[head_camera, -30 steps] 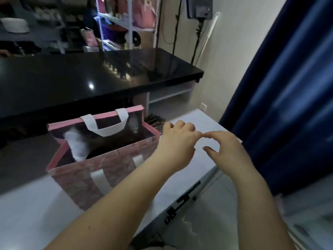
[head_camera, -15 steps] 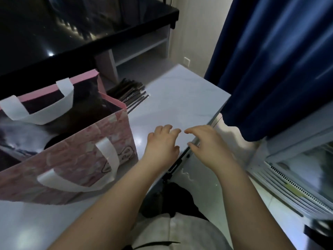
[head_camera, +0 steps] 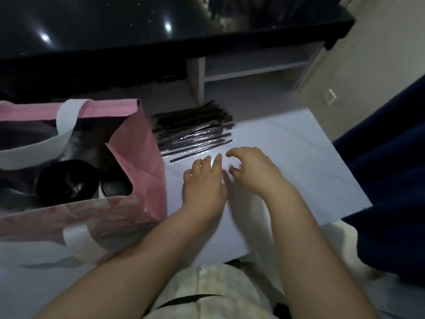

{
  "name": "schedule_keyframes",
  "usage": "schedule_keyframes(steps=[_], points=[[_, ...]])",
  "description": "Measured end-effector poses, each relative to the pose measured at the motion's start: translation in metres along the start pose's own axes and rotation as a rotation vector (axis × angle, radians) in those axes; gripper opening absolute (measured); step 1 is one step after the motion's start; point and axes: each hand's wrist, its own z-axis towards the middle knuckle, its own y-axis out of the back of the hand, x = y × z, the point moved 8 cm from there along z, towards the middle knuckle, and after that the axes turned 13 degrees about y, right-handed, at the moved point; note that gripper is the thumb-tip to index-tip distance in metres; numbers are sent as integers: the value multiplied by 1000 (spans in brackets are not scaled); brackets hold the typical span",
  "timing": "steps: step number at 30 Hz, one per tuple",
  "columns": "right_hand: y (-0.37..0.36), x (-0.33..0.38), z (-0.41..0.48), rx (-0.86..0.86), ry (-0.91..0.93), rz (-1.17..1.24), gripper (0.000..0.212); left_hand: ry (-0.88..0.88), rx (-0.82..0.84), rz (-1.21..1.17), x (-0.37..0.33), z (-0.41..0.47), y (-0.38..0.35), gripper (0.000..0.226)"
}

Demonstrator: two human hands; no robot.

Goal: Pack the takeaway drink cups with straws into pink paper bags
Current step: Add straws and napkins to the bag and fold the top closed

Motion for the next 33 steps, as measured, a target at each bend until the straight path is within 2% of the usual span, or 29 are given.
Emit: schedule_keyframes(steps=[7,12,16,20,24,29,33], points=[[-7,-32,66,95,163,28,38,343,-54,37,30,29,5,71],[-8,-17,106,21,363,52,47,472,-66,20,42,35,9,71],[-15,-5,125,-30,431,-19,49,497,-88,-35,46,40,14,69],[-14,4,132,-156,464,-35,43,507,-116,-80,44,44,16,66],[-27,9,147,-21,463,-128,42,533,-136,-50,50,44,18,67],[-18,-4,146,-125,437,-98,15,575,-154,-15,56,35,20,66],[-8,-8,135,-240,445,-56,7,561,-165,-43,51,38,24,66]])
